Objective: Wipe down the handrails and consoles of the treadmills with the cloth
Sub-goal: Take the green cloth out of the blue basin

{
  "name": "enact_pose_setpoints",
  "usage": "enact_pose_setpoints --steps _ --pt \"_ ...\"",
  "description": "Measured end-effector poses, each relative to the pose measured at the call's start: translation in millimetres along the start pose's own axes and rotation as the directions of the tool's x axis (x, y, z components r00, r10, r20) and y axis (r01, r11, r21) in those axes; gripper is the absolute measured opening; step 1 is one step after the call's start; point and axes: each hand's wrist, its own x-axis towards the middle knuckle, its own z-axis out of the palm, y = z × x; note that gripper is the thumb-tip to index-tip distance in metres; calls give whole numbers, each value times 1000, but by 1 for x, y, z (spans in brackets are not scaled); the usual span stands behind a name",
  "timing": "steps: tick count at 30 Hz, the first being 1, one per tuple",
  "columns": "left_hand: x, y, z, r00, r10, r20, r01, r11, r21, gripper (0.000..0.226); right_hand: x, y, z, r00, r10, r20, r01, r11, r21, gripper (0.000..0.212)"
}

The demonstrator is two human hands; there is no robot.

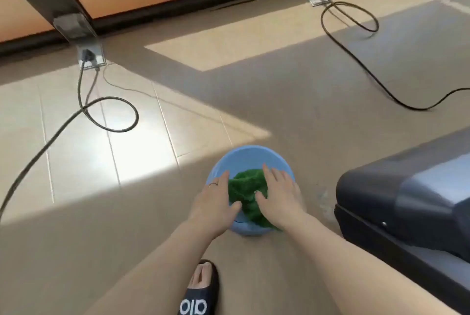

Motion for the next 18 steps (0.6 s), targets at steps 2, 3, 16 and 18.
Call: enact_pose_setpoints --steps 2,3,16,18 --pt "16 -6 14 998 -21 -53 20 1000 -18 48 8 6 15 993 -41 -110 36 998 -43 45" --pt "21 -8 21 997 -41 -71 38 998 -45 29 8 10 20 993 -40 -113 37 999 -28 29" --pt "-171 138 -103 996 72 -45 -85 896 -435 10 -203 7 -116 993 3 120 -101 567 818 85" --pt "-228 181 -139 986 159 -44 -164 920 -355 8 -247 1 -168 997 0 71 -63 458 887 78"
